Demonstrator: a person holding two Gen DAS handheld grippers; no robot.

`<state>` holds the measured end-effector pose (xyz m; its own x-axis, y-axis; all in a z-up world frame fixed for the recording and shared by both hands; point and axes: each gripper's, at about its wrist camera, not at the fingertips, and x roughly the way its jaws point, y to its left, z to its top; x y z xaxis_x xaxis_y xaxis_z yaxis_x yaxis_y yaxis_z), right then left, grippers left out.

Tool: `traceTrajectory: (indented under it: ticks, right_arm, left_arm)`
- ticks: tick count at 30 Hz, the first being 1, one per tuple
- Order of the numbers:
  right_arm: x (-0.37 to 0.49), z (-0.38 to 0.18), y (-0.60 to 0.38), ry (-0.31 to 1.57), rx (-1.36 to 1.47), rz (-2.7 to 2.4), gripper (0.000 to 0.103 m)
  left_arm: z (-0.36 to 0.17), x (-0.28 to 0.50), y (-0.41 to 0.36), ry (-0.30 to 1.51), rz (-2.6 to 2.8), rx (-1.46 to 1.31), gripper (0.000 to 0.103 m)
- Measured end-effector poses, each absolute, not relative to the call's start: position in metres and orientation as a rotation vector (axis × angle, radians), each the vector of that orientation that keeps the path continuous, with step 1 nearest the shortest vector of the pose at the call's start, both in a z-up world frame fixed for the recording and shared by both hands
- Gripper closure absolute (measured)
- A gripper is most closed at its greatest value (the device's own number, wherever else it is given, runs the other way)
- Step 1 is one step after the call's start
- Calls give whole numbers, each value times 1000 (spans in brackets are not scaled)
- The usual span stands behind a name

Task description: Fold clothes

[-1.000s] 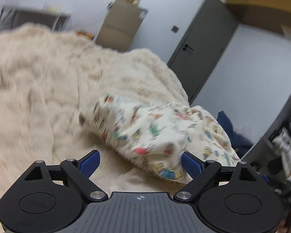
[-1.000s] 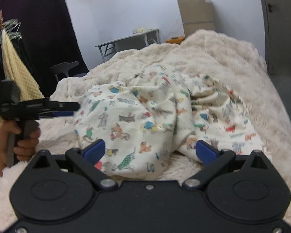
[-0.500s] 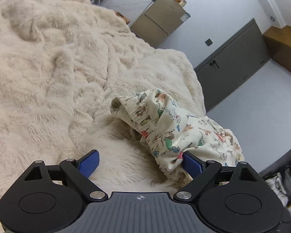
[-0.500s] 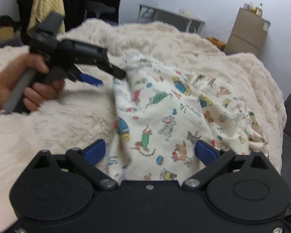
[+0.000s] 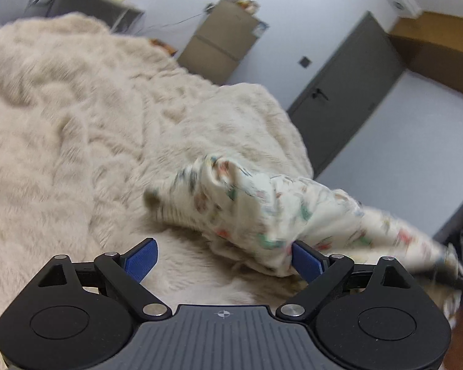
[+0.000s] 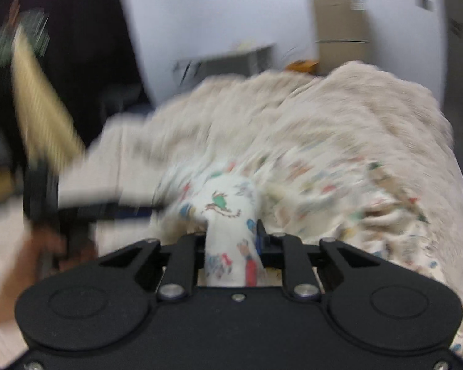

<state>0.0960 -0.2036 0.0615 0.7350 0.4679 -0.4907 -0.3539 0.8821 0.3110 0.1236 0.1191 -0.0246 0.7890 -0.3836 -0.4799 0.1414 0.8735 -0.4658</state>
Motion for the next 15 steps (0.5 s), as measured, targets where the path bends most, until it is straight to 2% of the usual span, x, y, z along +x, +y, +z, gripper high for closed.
traceTrajectory:
  ticks: [2, 6, 8, 12, 14, 15]
  right_arm:
    - [106, 61, -245, 554, 353, 363, 89]
    - [117, 50, -313, 494, 457, 167, 88]
    - [124, 32, -345, 542, 479, 67, 87]
    - [134, -7, -367, 691, 439, -16, 70]
    - [131, -18, -368, 712, 422, -1, 68]
    - [128, -17, -367, 702, 412, 10, 64]
  left_arm:
    - [-17, 118, 109, 572, -292, -354, 6]
    - [-8, 110, 90, 523, -300, -231, 6]
    - [-5, 107, 82, 511, -295, -176, 6]
    - [-5, 103, 69, 503, -300, -100, 6]
    - [-5, 100, 59, 500, -313, -45, 7]
    - [-3, 97, 54, 494, -322, -18, 7]
